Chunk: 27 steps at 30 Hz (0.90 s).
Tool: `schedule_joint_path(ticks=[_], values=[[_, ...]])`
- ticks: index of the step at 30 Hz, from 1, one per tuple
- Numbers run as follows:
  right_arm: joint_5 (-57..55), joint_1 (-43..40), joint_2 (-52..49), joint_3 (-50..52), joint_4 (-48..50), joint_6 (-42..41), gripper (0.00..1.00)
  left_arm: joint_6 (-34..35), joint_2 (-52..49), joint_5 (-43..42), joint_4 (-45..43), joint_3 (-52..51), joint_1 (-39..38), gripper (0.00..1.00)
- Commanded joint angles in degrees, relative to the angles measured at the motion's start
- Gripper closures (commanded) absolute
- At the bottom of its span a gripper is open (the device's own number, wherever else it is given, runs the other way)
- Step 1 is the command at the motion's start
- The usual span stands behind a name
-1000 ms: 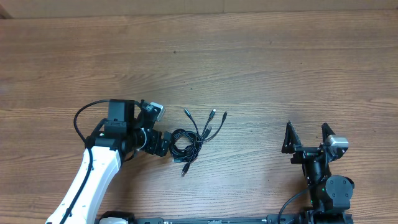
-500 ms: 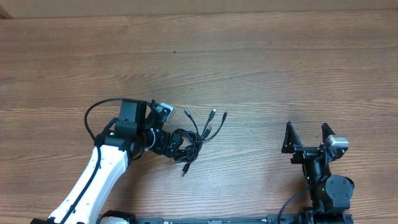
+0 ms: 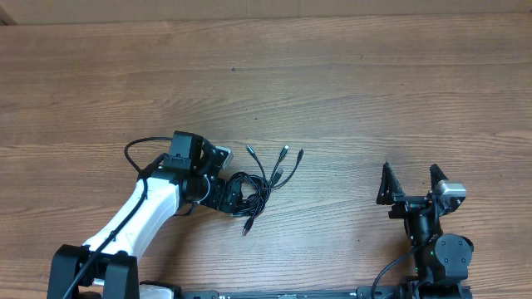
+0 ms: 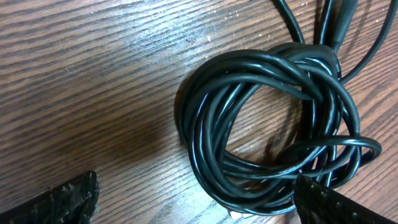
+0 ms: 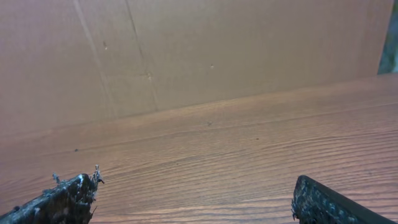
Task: Untangle cables
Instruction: 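Close the left gripper on the coiled black cable bundle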
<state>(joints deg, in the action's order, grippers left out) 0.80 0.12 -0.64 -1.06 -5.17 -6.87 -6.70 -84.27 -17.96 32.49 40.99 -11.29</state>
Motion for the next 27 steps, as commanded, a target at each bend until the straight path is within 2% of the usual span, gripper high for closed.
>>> schedule_joint_path(ticks=[1, 10, 16, 24, 26, 27], values=[[-0.72, 0.31, 0.48, 0.61, 0.33, -0.39, 0.00, 0.70, -0.94, 0.57, -0.76, 1.53, -0.37, 0.00], [-0.72, 0.31, 0.48, 0.61, 0.33, -0.39, 0.00, 0.50, -2.95, 0.55, -3.34, 1.53, -0.37, 0.00], [-0.72, 0.31, 0.48, 0.61, 0.33, -0.39, 0.00, 1.66, -2.99, 0.55, -6.40, 1.53, -0.37, 0.16], [-0.70, 0.31, 0.48, 0.61, 0.33, -0.39, 0.00, 1.62, -3.02, 2.95, -6.36, 1.53, -0.37, 0.12], [-0.72, 0.31, 0.48, 0.61, 0.33, -0.39, 0.00, 1.62, -3.04, 2.95, -6.16, 1.53, -0.37, 0.17], [-0.72, 0.31, 0.48, 0.61, 0.33, -0.39, 0.00, 1.62, -3.06, 2.99, -5.88, 1.53, -0.37, 0.24]])
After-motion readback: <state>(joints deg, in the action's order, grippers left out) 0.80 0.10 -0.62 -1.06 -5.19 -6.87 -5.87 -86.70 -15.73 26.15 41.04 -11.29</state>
